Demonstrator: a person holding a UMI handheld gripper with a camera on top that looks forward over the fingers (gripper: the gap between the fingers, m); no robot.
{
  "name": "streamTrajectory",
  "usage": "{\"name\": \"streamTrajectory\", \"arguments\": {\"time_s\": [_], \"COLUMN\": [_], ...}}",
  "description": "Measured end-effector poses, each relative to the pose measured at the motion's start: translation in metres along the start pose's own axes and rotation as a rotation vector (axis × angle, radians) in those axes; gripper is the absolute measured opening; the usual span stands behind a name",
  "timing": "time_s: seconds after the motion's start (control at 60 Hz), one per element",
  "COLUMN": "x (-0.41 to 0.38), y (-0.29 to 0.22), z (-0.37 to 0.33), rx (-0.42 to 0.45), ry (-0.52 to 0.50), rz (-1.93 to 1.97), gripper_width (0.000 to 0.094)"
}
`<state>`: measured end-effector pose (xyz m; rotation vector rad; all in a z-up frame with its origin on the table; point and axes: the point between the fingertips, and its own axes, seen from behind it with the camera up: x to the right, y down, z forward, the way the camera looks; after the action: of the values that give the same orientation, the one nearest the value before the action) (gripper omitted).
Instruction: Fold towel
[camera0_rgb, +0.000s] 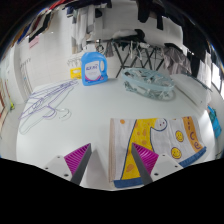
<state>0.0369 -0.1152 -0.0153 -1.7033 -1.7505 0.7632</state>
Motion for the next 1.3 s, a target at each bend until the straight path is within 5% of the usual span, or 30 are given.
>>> {"name": "streamTrajectory", "arguments": {"time_s": [0.183,0.233,0.283,0.317,0.533,0.717,0.917,1.267,1.3], "x": [0.001,0.006,0.022,0.027,0.021,0.072,0.187,0.313,0.321], "y": [-0.001,-0.003,-0.006,-0.008,-0.011,-0.08,-0.109,-0.034,-0.03], "z": [0.005,0.005,0.008,0.008,-0.001,-0.052,-0.084,-0.043,-0.039], "rx": [0.018,0.011,0.009,0.007,-0.061,0.022,0.063,-0.025,-0.027], "ry": [0.012,0.02,0.068,0.092,-0.071,-0.139,-0.081,0.062,0.087], "rz": [-0.016,-0.031,-0.066,-0.066,0.029,0.042,0.054,0.161,0.16], "gripper_width": [0.0773,0.0558,0.006,0.0016,0.0007,0.0007,0.0007,0.0027,0.0087]}}
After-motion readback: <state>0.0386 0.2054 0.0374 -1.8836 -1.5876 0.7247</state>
